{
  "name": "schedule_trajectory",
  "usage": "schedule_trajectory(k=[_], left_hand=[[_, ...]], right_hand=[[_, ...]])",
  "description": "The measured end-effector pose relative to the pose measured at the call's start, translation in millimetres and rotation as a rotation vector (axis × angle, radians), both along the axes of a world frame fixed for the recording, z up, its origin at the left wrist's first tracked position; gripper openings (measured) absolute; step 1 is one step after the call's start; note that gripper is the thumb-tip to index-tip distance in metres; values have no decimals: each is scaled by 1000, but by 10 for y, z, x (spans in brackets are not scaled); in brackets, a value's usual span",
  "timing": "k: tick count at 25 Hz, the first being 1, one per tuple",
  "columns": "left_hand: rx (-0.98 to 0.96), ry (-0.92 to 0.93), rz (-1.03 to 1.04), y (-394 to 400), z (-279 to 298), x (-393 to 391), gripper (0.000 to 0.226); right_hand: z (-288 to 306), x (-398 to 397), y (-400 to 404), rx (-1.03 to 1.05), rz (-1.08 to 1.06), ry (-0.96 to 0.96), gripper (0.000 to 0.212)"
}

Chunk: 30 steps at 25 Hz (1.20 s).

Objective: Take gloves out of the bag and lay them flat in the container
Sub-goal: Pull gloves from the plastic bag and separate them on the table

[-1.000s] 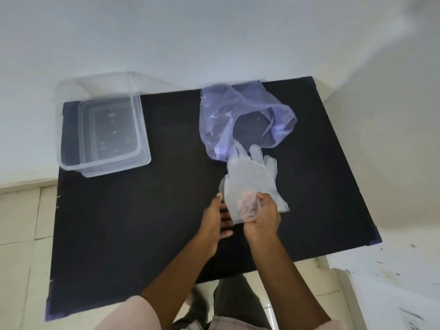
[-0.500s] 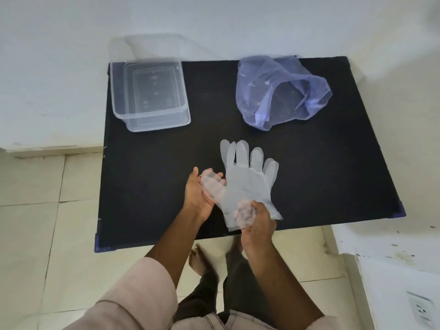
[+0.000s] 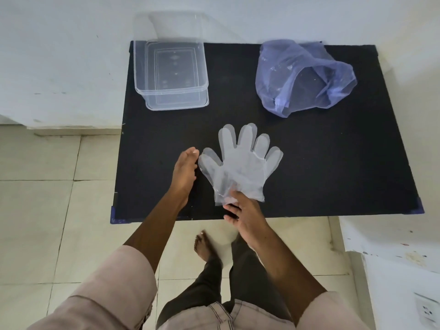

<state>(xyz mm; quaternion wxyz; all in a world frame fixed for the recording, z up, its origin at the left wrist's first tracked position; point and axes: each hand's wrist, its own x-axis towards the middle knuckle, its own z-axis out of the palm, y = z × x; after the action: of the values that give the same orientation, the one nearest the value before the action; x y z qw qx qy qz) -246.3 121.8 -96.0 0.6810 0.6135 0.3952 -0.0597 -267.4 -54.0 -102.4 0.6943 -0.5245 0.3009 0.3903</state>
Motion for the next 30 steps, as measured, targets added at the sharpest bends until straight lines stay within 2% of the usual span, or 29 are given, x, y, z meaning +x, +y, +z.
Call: schedule_trajectory(k=[2, 4, 8, 10, 12, 13, 15, 18, 21, 30], left_hand=[[123, 19, -59, -35, -25, -42, 36], [231, 22, -106, -97, -38, -75, 37], [312, 48, -79, -236, -42, -191, 17], [254, 89, 18, -274, -31, -301, 7], [250, 137, 9, -285, -50, -421, 15], [254, 157, -38, -288, -62, -471, 18], [261, 179, -150, -307, -75, -531, 22], [243, 185, -155, -302, -86, -569, 24], [214, 202, -86, -289, -89, -601, 22], [235, 172, -78, -275, -191, -711, 19]], right_hand=[[59, -16, -168, -73, 297, -62, 51], [122, -2, -302, -163, 502, -83, 46], [159, 66, -368, -385, 658, -122, 33], [147, 89, -351, -539, 834, -230, 30], [130, 104, -325, -742, 1087, -418, 25], [121, 98, -299, -851, 1148, -544, 23], [89, 72, -224, -992, 1089, -847, 23], [-41, 75, -62, -874, 1003, -1152, 22], [-199, 87, 66, -900, 1056, -1233, 37], [-296, 33, 192, -1020, 1034, -1414, 20]])
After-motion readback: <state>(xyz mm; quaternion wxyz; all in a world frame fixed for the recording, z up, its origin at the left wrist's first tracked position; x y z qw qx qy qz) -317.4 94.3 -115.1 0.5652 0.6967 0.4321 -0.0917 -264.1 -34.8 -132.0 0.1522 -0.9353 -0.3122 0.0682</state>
